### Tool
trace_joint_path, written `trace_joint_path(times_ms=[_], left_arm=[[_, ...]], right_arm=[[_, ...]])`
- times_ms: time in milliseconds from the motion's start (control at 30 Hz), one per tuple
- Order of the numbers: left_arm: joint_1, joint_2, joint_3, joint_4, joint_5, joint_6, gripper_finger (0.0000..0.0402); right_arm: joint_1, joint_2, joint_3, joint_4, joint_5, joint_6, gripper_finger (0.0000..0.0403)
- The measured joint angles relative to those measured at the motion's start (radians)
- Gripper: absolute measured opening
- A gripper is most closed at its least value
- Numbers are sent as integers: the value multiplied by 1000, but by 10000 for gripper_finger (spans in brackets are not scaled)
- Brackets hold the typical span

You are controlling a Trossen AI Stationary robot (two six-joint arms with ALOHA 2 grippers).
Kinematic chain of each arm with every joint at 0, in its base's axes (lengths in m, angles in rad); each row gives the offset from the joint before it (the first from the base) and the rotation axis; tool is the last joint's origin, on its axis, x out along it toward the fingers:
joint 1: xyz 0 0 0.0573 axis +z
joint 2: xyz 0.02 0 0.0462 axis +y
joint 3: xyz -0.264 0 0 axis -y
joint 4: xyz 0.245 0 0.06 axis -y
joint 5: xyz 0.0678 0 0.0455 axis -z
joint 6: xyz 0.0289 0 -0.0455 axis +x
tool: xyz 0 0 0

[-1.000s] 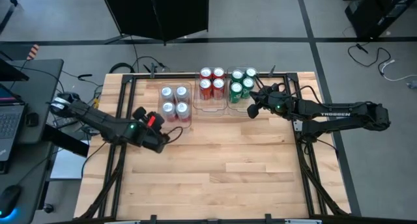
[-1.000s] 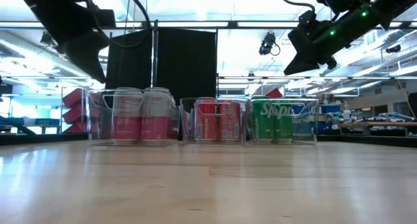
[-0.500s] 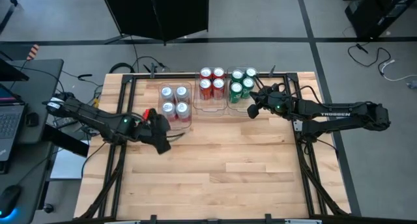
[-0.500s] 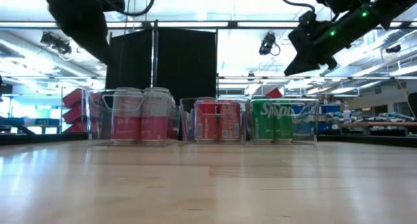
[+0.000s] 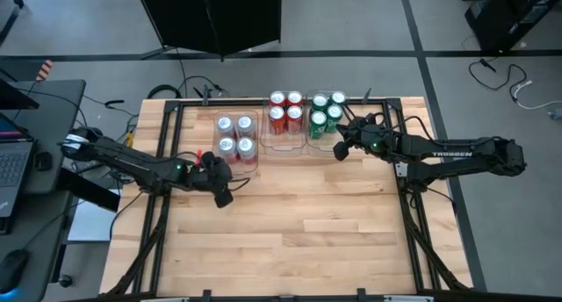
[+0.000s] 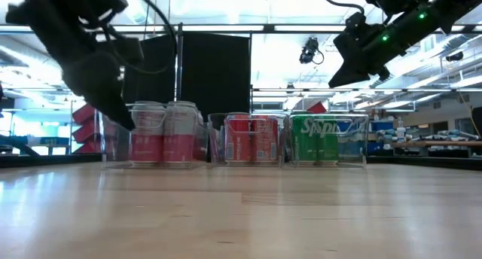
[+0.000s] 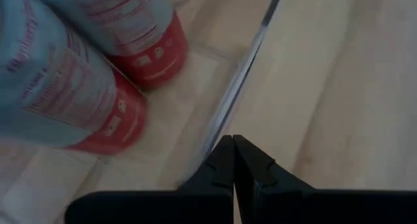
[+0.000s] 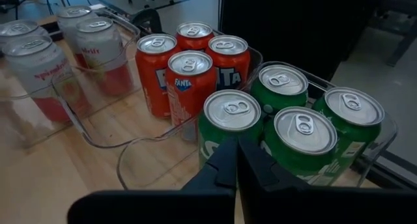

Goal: Sort soda cans
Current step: Move the bottom transparent bin to the left side of the top left transparent bin

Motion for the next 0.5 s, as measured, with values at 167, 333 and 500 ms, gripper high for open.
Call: trace_joint_path(times_ms=[167, 333, 500], left_arm=[[88, 0, -89, 155, -47, 74, 0], [177, 3, -142, 248, -52, 127, 0], [235, 11, -187, 420, -43, 212, 0]], right_arm=[[0, 0, 0, 0, 0, 0, 1], [0, 0, 0, 0, 0, 0, 0], [0, 0, 0, 0, 0, 0, 1]])
